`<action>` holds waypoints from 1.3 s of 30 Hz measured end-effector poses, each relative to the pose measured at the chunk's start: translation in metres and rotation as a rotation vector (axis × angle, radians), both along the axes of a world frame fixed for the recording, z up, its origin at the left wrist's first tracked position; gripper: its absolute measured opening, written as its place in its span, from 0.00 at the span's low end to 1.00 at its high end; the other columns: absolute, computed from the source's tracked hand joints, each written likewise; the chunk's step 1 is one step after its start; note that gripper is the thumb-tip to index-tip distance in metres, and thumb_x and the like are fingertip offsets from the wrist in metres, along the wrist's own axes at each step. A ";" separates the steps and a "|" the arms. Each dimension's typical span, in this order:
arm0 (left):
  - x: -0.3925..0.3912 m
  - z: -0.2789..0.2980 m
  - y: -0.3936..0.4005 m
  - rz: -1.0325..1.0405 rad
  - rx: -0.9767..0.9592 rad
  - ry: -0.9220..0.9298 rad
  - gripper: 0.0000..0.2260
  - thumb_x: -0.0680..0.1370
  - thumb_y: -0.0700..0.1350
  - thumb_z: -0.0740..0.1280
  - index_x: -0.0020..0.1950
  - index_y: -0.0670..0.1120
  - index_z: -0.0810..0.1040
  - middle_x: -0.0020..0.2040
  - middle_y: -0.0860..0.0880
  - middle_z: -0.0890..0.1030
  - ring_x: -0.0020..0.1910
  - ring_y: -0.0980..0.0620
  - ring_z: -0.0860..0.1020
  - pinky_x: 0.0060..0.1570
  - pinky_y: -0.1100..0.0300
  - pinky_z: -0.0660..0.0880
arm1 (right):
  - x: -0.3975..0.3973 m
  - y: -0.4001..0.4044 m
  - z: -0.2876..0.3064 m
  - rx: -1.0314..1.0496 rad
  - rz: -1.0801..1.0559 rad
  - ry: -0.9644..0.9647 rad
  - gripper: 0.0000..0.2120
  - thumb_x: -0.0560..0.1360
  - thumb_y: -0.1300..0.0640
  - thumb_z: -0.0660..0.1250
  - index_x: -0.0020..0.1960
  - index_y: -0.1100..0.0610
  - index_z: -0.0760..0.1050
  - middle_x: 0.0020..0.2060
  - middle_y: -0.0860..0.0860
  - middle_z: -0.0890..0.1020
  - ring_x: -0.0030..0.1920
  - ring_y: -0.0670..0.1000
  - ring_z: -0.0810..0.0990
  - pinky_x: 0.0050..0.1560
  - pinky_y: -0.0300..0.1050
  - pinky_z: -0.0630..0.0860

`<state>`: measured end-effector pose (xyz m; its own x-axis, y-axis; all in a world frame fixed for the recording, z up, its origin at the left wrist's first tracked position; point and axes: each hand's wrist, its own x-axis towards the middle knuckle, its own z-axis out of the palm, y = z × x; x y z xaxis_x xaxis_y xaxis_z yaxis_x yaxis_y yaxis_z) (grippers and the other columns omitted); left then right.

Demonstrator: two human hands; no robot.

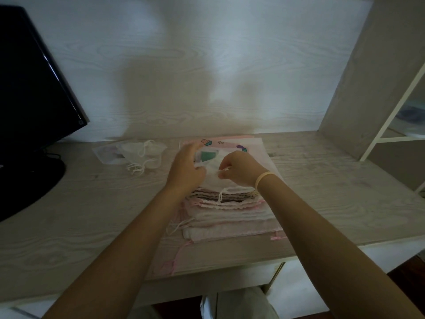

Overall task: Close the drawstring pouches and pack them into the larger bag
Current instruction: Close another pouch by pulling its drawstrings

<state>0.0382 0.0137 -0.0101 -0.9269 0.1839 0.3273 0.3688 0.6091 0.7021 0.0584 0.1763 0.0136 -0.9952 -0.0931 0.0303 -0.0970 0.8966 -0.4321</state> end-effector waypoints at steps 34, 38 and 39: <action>0.007 0.002 0.015 -0.206 0.510 -0.514 0.08 0.81 0.42 0.63 0.51 0.45 0.83 0.48 0.46 0.85 0.31 0.53 0.78 0.26 0.64 0.69 | 0.003 0.002 -0.006 0.015 -0.027 -0.001 0.13 0.79 0.52 0.64 0.46 0.60 0.83 0.38 0.56 0.83 0.35 0.51 0.77 0.40 0.43 0.74; 0.004 -0.001 0.016 -0.072 0.387 -0.387 0.07 0.78 0.47 0.70 0.52 0.46 0.85 0.39 0.51 0.83 0.25 0.55 0.70 0.23 0.67 0.67 | 0.004 0.006 -0.001 0.039 0.000 -0.010 0.11 0.79 0.54 0.63 0.54 0.55 0.83 0.44 0.51 0.84 0.41 0.50 0.80 0.40 0.36 0.70; 0.004 0.000 0.017 -0.054 0.378 -0.369 0.07 0.77 0.47 0.71 0.51 0.46 0.85 0.37 0.52 0.83 0.24 0.56 0.69 0.24 0.67 0.67 | 0.004 0.008 0.001 0.044 -0.002 -0.014 0.11 0.79 0.54 0.63 0.53 0.55 0.83 0.47 0.51 0.85 0.44 0.50 0.81 0.43 0.37 0.71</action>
<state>0.0423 0.0306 -0.0102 -0.9853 0.1672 0.0339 0.0797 0.2757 0.9579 0.0628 0.1839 0.0149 -0.9956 -0.0924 0.0124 -0.0898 0.9147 -0.3940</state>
